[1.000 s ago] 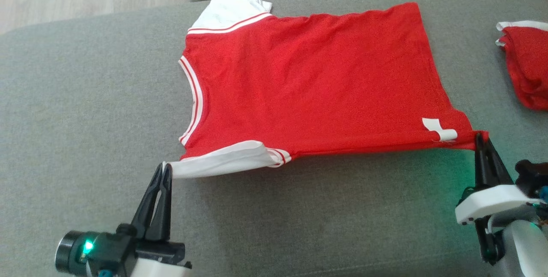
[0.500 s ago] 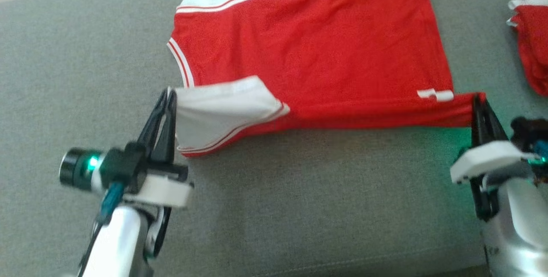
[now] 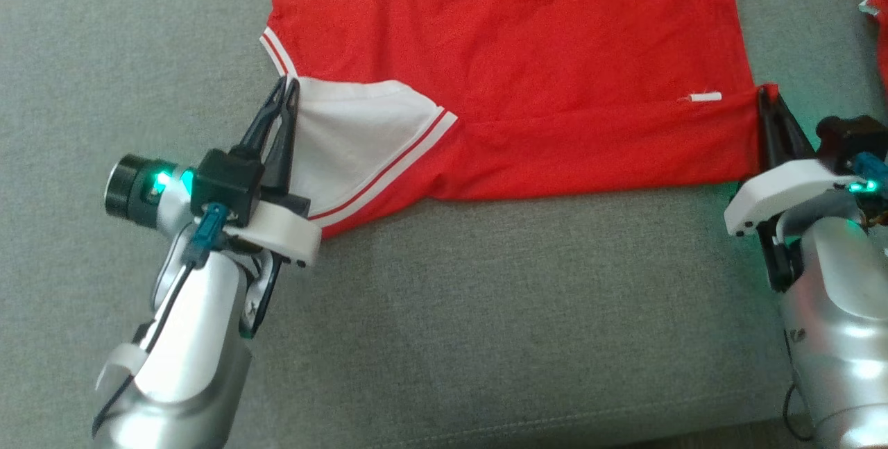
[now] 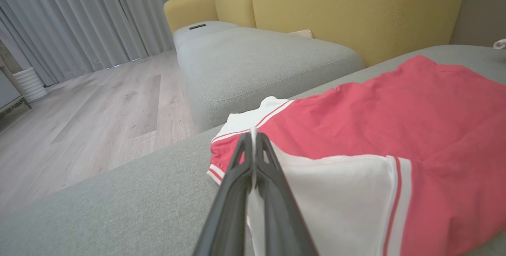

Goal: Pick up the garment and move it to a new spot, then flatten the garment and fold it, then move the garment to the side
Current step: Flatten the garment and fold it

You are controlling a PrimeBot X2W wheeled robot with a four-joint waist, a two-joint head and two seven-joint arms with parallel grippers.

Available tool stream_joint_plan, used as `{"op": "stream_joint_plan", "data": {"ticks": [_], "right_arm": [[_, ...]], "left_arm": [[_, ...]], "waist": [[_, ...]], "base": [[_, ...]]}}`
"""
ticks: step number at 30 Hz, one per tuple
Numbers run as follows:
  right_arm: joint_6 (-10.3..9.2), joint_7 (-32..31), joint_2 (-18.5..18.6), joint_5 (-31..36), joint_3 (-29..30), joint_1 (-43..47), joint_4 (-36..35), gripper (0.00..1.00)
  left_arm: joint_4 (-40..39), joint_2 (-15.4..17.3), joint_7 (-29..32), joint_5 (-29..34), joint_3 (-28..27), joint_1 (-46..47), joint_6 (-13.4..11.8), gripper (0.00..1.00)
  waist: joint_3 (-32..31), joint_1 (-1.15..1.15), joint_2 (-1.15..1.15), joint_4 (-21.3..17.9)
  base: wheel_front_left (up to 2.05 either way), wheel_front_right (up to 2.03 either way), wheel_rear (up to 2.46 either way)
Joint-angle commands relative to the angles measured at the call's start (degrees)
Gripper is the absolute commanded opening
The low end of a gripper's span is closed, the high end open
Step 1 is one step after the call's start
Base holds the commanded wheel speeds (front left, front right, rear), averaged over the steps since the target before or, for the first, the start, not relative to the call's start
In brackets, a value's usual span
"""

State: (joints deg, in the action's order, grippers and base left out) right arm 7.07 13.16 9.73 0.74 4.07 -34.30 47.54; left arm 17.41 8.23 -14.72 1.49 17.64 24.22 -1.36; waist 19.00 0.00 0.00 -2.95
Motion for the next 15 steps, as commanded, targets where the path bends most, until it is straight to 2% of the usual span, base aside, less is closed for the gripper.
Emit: {"op": "stream_joint_plan", "data": {"ticks": [1,7,8,9,11,15], "right_arm": [[0.42,0.92,0.66,0.58,-1.18,-1.40,-0.56,0.00],[0.42,1.57,0.47,0.92,-1.63,-2.97,1.96,0.00],[0.42,1.64,0.41,0.92,-1.57,-3.15,2.42,0.39],[0.42,1.70,0.35,0.92,-1.34,-3.31,2.75,1.00],[0.42,1.78,-0.01,0.96,-1.14,-3.42,2.89,1.00],[0.42,1.82,-1.01,0.68,-0.26,-1.67,-1.24,1.00]], "left_arm": [[-1.41,1.48,-0.28,0.22,-1.67,2.30,-0.34,0.00],[-0.74,2.13,-0.28,0.52,-0.84,3.40,-0.80,0.00],[-0.42,2.20,-0.28,0.43,-0.70,3.47,-0.83,0.00],[0.06,2.06,-0.28,0.11,-0.56,3.40,-0.77,0.03],[0.98,1.71,-0.28,-0.56,-0.53,3.04,-0.92,1.00],[-0.21,0.77,-0.28,-3.12,-2.15,0.16,-2.09,1.00]], "waist": [[0.17,0.00,0.00,0.03],[0.01,0.00,0.00,-0.15],[-0.15,0.00,0.00,-0.20],[-0.31,0.00,0.00,-0.23],[-0.83,0.00,0.00,-0.32],[-2.16,0.00,0.00,-0.64]], "base": [[0.00,0.00,0.00],[0.00,0.00,0.00],[0.00,0.00,0.00],[0.00,0.00,0.00],[0.00,0.00,0.00],[0.00,0.00,0.00]]}}
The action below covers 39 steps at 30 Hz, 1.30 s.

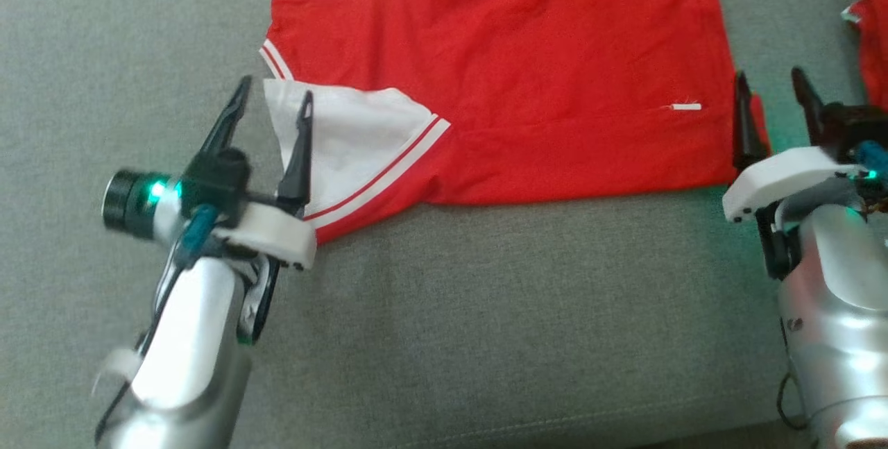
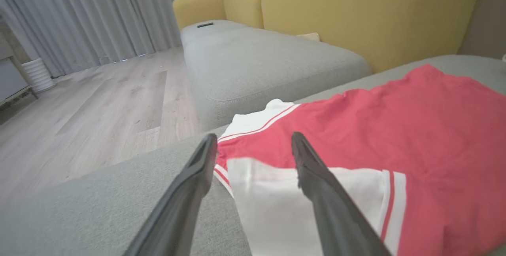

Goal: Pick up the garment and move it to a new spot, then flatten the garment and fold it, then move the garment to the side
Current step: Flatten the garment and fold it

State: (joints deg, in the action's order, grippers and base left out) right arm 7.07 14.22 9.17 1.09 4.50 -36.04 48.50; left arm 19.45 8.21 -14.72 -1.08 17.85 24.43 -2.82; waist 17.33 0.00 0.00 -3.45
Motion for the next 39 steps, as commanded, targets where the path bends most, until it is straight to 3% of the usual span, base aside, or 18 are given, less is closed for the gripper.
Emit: {"op": "stream_joint_plan", "data": {"ticks": [1,10,21,28,29,30,39], "right_arm": [[0.42,0.75,-0.81,0.11,-0.39,1.01,-3.54,1.00],[0.42,0.77,-3.64,-1.73,0.40,8.75,-11.35,1.00],[0.42,0.77,-4.11,-2.23,-0.06,8.97,-12.83,1.00],[0.42,0.77,-4.21,-1.87,0.47,9.55,-12.43,1.00],[0.42,0.77,-4.27,-1.93,0.50,9.66,-12.10,1.00],[0.42,0.77,-4.32,-2.01,0.53,9.76,-11.74,1.00],[0.42,-0.20,-4.47,-6.51,0.68,8.83,-3.92,1.00]], "left_arm": [[-3.16,0.35,-0.28,-1.56,-3.05,-1.60,-1.02,1.00],[-7.40,-3.42,-0.28,-8.42,-5.00,-17.35,-1.53,1.00],[4.80,-4.37,0.58,-10.08,-6.34,-13.34,-2.77,1.00],[8.57,-4.79,2.78,-11.39,-5.49,-12.98,-4.13,1.00],[8.58,-4.84,2.79,-11.87,-5.22,-12.99,-3.66,0.47],[8.49,-4.88,2.77,-12.30,-4.84,-12.98,-2.98,0.02],[3.90,-3.70,3.51,-14.03,-4.14,-14.14,-0.72,0.00]], "waist": [[-0.82,0.00,0.00,-0.20],[-1.99,0.00,0.00,-1.38],[-1.28,0.00,0.00,-2.99],[-1.83,0.00,0.00,-3.06],[-1.96,0.00,0.00,-2.95],[-2.11,0.00,0.00,-2.83],[-3.36,0.00,0.00,-1.39]], "base": [[0.00,0.00,0.00],[0.00,0.00,0.00],[0.00,0.00,0.00],[0.00,0.00,0.00],[0.00,0.00,0.00],[0.00,0.00,0.00],[0.00,0.00,0.00]]}}
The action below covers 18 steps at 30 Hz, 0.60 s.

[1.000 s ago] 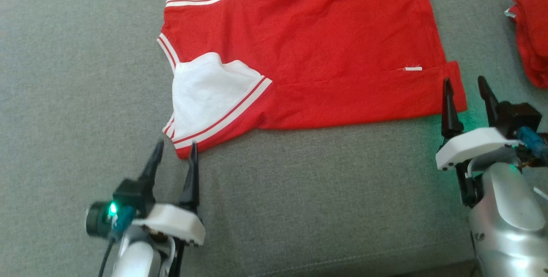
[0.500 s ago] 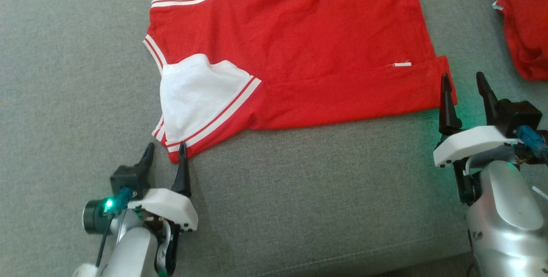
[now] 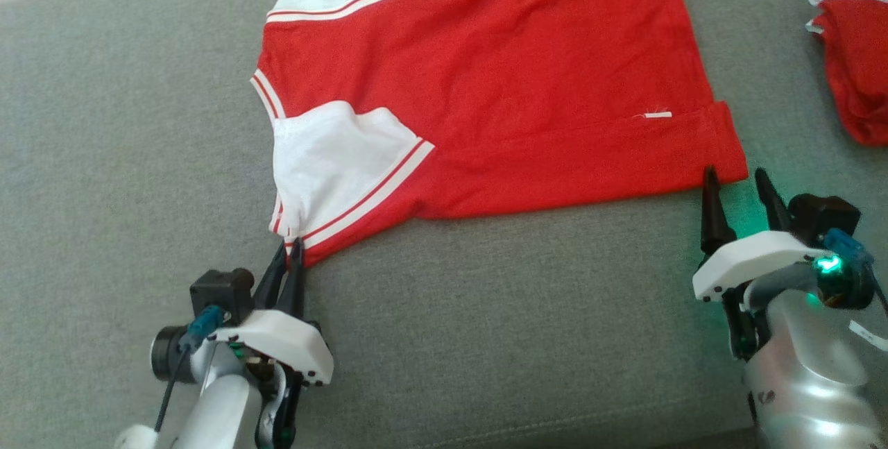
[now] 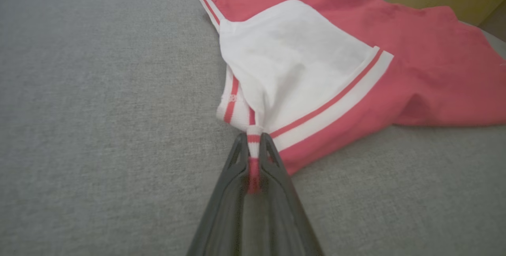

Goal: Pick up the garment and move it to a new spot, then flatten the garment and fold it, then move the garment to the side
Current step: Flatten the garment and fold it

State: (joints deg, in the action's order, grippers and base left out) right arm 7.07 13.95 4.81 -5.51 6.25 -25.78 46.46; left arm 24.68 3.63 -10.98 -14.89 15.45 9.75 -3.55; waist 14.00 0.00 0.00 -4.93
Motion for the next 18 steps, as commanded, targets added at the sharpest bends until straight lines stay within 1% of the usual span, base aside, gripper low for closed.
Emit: {"op": "stream_joint_plan", "data": {"ticks": [1,9,10,11,12,18], "right_arm": [[0.42,-0.26,0.16,-0.32,-1.12,-1.87,-0.71,1.00],[0.42,-2.15,2.32,-2.26,-1.31,-6.69,8.70,1.00],[0.42,-2.00,2.56,-2.45,-1.52,-7.06,9.44,0.91],[0.42,-1.81,2.73,-2.67,-1.83,-7.39,10.08,0.60],[0.42,-1.62,2.83,-3.06,-2.15,-7.61,10.64,0.00],[0.42,-0.60,4.28,-5.81,-4.49,-7.10,12.66,0.00]], "left_arm": [[-2.01,1.25,-0.03,-0.18,-1.71,0.51,0.11,0.00],[-5.46,3.01,2.26,0.47,-0.86,1.09,0.17,0.00],[-5.75,3.10,2.41,0.50,-0.75,1.07,0.15,0.00],[-5.96,3.28,2.52,0.50,-0.69,0.96,0.18,0.00],[-6.18,3.40,2.52,0.46,-0.68,0.80,0.15,0.00],[-7.51,3.59,2.68,0.18,0.13,-1.14,0.27,0.00]], "waist": [[-0.04,0.00,0.00,0.27],[0.36,0.00,0.00,1.72],[0.29,0.00,0.00,1.93],[0.18,0.00,0.00,2.08],[-0.01,0.00,0.00,2.26],[-1.96,0.00,0.00,3.74]], "base": [[0.00,0.00,0.00],[0.00,0.00,0.00],[0.00,0.00,0.00],[0.00,0.00,0.00],[0.00,0.00,0.00],[0.00,0.00,0.00]]}}
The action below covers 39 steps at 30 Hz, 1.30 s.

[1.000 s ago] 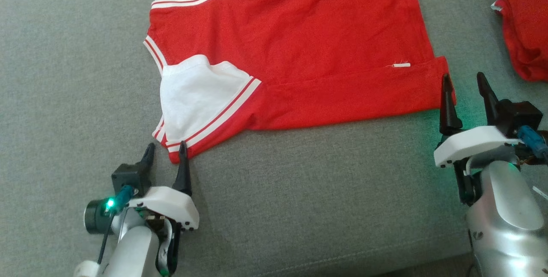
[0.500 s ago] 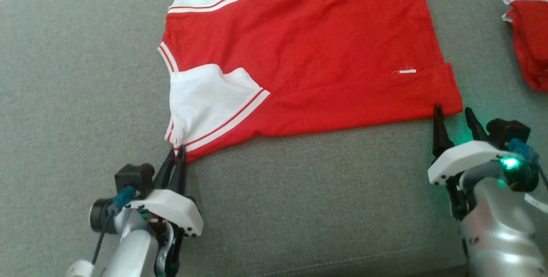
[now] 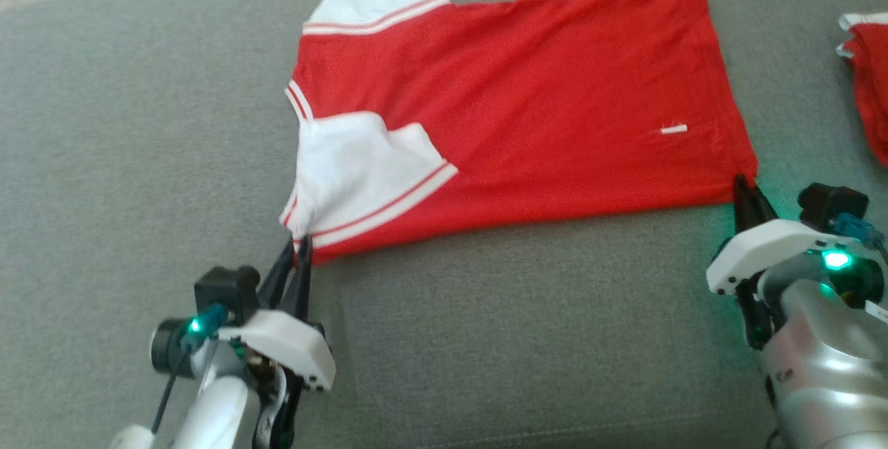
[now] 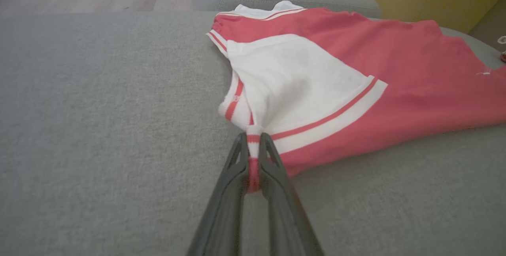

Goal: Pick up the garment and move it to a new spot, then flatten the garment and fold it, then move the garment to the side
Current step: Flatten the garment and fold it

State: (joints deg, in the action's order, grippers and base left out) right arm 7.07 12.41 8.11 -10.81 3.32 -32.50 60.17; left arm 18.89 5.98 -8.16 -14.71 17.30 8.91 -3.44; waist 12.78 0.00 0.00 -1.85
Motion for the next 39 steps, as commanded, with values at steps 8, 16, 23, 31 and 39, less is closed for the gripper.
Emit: {"op": "stream_joint_plan", "data": {"ticks": [8,16,23,31,39], "right_arm": [[0.42,2.04,4.00,-4.53,-4.31,4.61,-3.40,0.00],[0.42,2.37,6.11,-7.40,-4.36,14.93,-11.92,0.00],[0.42,1.56,5.81,-7.28,-1.55,23.98,-20.43,0.00],[0.42,-4.35,2.84,-4.72,3.66,32.05,-32.64,0.14],[0.42,-9.29,0.24,-1.96,6.46,35.23,-39.51,1.00]], "left_arm": [[-4.21,1.54,-0.40,-0.49,-0.85,-3.91,-0.14,0.00],[-6.75,1.39,-0.66,-1.18,0.46,-9.16,-0.43,0.00],[-9.49,1.87,0.07,-1.16,1.63,-12.86,-0.75,0.00],[-12.26,3.14,3.76,-1.07,2.49,-15.03,-1.48,0.00],[-11.04,3.09,7.91,-2.02,3.72,-14.76,-1.17,1.00]], "waist": [[-3.62,0.00,0.00,3.75],[-4.64,0.00,0.00,4.87],[-4.92,0.00,0.00,4.52],[-4.87,0.00,0.00,3.29],[-5.92,0.00,0.00,3.07]], "base": [[0.00,0.00,0.00],[0.00,0.00,0.00],[0.00,0.00,0.00],[0.00,0.00,0.00],[0.00,0.00,0.00]]}}
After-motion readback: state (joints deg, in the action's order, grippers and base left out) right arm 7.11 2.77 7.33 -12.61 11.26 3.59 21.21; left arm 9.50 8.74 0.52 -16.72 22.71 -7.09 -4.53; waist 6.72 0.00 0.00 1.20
